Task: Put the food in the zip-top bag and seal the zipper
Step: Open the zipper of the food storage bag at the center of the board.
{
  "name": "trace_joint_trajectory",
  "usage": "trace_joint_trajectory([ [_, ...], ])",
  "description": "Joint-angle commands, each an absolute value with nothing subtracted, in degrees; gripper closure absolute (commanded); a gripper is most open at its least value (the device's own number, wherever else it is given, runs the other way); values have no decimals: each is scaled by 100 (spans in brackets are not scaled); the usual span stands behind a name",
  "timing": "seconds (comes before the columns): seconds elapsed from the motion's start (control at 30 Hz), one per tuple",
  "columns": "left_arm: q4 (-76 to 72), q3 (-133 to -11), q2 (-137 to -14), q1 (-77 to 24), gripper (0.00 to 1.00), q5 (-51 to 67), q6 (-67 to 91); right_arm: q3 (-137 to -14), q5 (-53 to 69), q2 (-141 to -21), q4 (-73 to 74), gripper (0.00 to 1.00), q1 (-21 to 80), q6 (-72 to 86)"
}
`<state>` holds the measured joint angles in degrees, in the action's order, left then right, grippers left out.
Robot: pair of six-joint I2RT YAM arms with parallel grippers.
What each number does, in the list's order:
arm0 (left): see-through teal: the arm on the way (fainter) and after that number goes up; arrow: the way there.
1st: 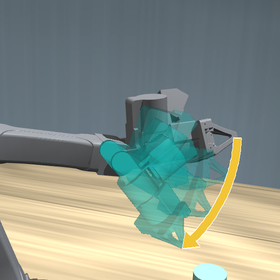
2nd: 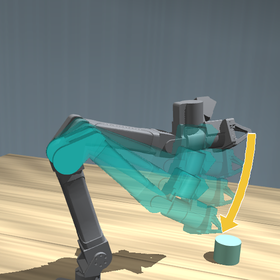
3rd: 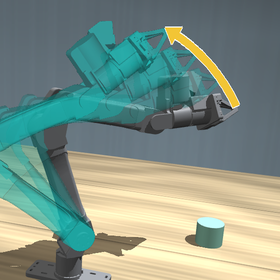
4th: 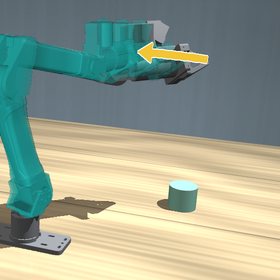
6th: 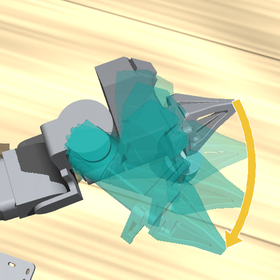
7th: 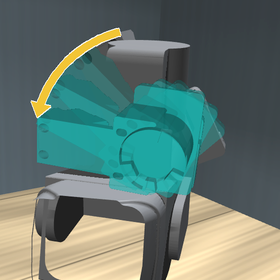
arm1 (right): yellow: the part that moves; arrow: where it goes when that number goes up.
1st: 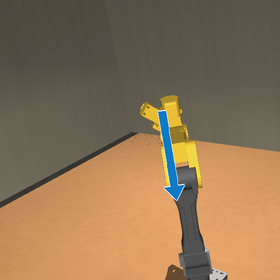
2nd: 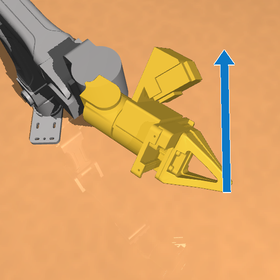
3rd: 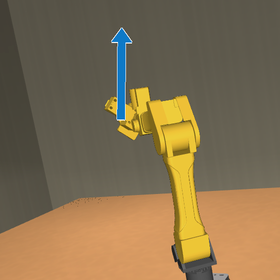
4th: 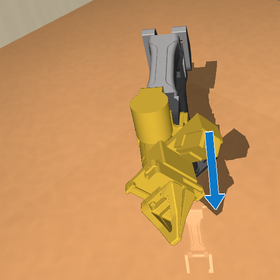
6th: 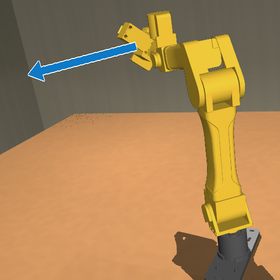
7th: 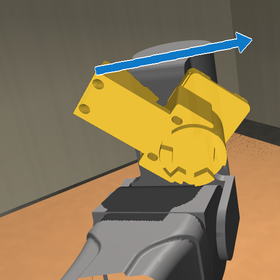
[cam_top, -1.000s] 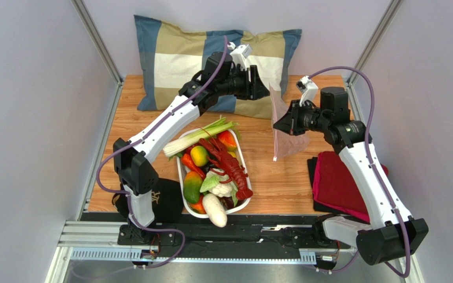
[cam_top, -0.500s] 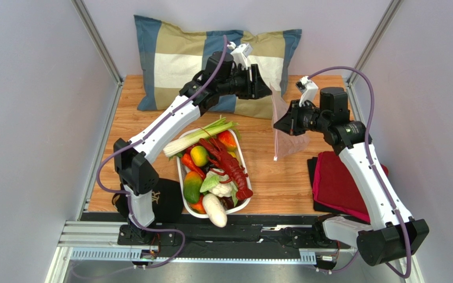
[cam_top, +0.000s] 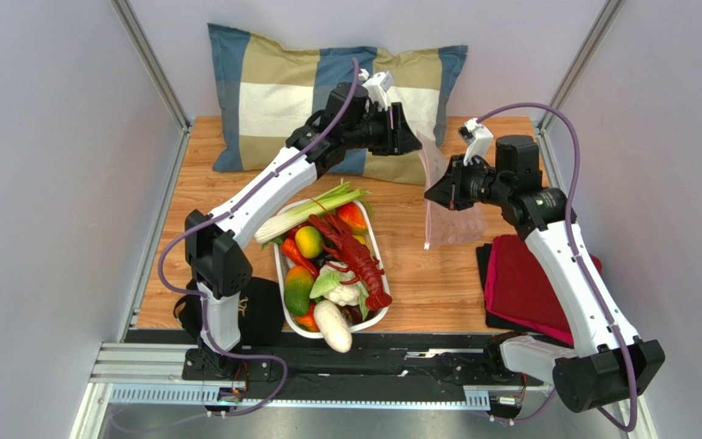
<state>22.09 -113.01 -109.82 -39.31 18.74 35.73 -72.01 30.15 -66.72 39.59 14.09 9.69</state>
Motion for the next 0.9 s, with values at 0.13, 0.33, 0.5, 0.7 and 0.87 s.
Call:
trace_joint_trajectory([
  [0.13, 2382, -11461, -11022, -3973, 53, 1696, 3700, -7286, 2953, -6504, 3753, 100, 1450, 905],
  [0.33, 2338, -11461, -11092, -4069, 54, 1924, 3797, -7295, 2997, -6521, 3727, 100, 1503, 844],
  [0.5, 2320, -11391, -11127, -4175, 52, 2127, 3981, -7304, 2883, -6539, 3727, 100, 1591, 774],
  [0.7, 2276, -11057, -11031, -4236, 55, 2346, 4377, -7330, 2506, -6557, 3700, 100, 1635, 756],
  [0.87, 2153, -10916, -10934, -4245, 100, 2786, 4518, -7426, 2461, -6583, 3813, 71, 1626, 765],
])
